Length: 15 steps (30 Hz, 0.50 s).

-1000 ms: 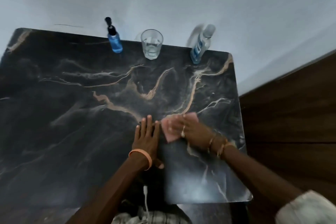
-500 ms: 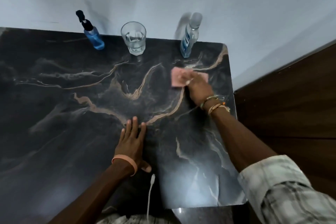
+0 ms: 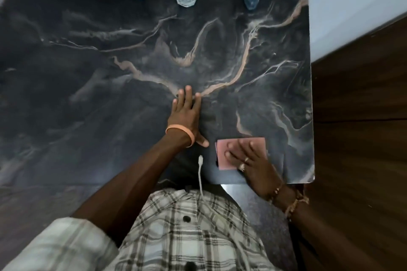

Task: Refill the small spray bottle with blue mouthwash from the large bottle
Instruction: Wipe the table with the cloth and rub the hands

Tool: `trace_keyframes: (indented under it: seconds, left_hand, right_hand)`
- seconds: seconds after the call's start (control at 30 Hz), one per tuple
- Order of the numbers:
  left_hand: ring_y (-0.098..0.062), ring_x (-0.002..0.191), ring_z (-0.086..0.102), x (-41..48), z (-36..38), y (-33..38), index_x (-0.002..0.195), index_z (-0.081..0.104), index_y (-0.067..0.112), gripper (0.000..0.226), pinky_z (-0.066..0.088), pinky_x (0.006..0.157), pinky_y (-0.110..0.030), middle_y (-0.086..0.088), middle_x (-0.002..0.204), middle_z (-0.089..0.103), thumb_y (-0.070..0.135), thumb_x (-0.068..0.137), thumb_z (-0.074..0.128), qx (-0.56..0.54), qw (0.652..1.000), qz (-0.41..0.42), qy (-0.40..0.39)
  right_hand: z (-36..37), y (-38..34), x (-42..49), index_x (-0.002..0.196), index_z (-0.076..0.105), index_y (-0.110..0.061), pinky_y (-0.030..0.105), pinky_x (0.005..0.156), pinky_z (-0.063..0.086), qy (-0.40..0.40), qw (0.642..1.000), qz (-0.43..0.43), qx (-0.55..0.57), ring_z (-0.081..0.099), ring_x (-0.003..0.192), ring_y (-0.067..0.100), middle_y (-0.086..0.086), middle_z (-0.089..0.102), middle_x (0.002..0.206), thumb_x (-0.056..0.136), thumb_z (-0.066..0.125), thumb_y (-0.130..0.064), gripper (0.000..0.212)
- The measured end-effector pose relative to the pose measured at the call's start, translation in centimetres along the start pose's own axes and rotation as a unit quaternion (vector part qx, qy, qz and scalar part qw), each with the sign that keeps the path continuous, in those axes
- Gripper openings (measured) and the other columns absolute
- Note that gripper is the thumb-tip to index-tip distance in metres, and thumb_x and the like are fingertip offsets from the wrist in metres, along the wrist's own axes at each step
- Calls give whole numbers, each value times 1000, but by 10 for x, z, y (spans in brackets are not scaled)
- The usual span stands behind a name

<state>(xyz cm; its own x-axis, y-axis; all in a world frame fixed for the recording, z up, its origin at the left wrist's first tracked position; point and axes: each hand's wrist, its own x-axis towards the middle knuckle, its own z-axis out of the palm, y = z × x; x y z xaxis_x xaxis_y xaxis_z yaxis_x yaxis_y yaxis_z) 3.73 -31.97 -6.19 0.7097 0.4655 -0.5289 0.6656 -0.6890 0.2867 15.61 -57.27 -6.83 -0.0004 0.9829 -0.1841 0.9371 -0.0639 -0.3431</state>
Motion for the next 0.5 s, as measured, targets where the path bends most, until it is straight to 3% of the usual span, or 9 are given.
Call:
trace_keyframes:
  seconds: [0.03, 0.07, 0.13, 0.2, 0.27, 0.33, 0.43, 0.5]
  left_hand:
    - [-37, 144, -19, -2, 1, 1, 152, -5, 12, 155, -5, 118, -48, -19, 156, -21, 64, 37, 86, 5, 1000, 3, 1]
    - [-36, 144, -18, -4, 2, 0, 152, -3, 12, 152, -4, 119, -47, -18, 157, -19, 65, 39, 85, 4, 1000, 1, 8]
    - [-34, 146, -14, -12, 5, -1, 153, 1, 11, 139, -4, 119, -45, -16, 159, -12, 62, 52, 82, -17, 1000, 7, 17]
    - [-32, 147, -5, -31, 15, -6, 153, 9, 10, 107, -3, 119, -42, -14, 160, -1, 48, 76, 72, -54, 997, 44, 26]
    - [-35, 146, 11, -57, 25, -16, 149, 24, 4, 69, 8, 120, -44, -17, 157, 16, 16, 90, 58, -113, 987, 71, 85]
    - [-44, 136, 33, -83, 41, -32, 138, 42, -5, 60, 27, 113, -53, -24, 146, 38, -9, 79, 57, -164, 972, 54, 161]
    - [-50, 129, 39, -113, 62, -65, 130, 51, -9, 58, 37, 103, -60, -27, 138, 47, -15, 72, 61, -152, 967, 7, 206]
    - [-46, 135, 33, -122, 65, -81, 133, 47, -8, 54, 38, 106, -55, -26, 143, 41, -10, 81, 58, -136, 968, -8, 209]
  right_hand:
    - [-1, 2, -2, 137, 53, -12, 50, 114, 18, -6, 1000, -24, -1, 33, 138, 40, 9, 39, 149, 86, 55, -6, 51]
    - [-4, 7, 3, 136, 53, -14, 49, 114, 18, 5, 1000, 12, 4, 35, 137, 40, 8, 41, 147, 83, 57, -5, 53]
    - [-8, 6, 24, 134, 54, -14, 51, 112, 22, 65, 981, 181, 28, 40, 134, 43, 10, 47, 144, 83, 44, -5, 53]
    - [2, -37, 57, 137, 51, -12, 55, 109, 27, 90, 963, 253, 32, 42, 130, 46, 16, 48, 143, 88, 39, -10, 50]
    - [19, -88, 84, 136, 52, -9, 59, 108, 30, 75, 983, 167, 24, 42, 129, 50, 20, 48, 142, 84, 61, -5, 53]
    - [24, -108, 112, 132, 56, -8, 61, 107, 31, 53, 998, 34, -2, 39, 132, 48, 17, 48, 141, 79, 71, -5, 56]
    - [14, -100, 156, 124, 64, -10, 56, 105, 39, -16, 974, -197, -109, 46, 130, 41, 13, 57, 135, 89, 50, -19, 40]
    - [-1, -80, 190, 124, 65, -14, 55, 103, 42, -26, 954, -260, -147, 50, 127, 39, 9, 58, 134, 90, 42, -20, 41]
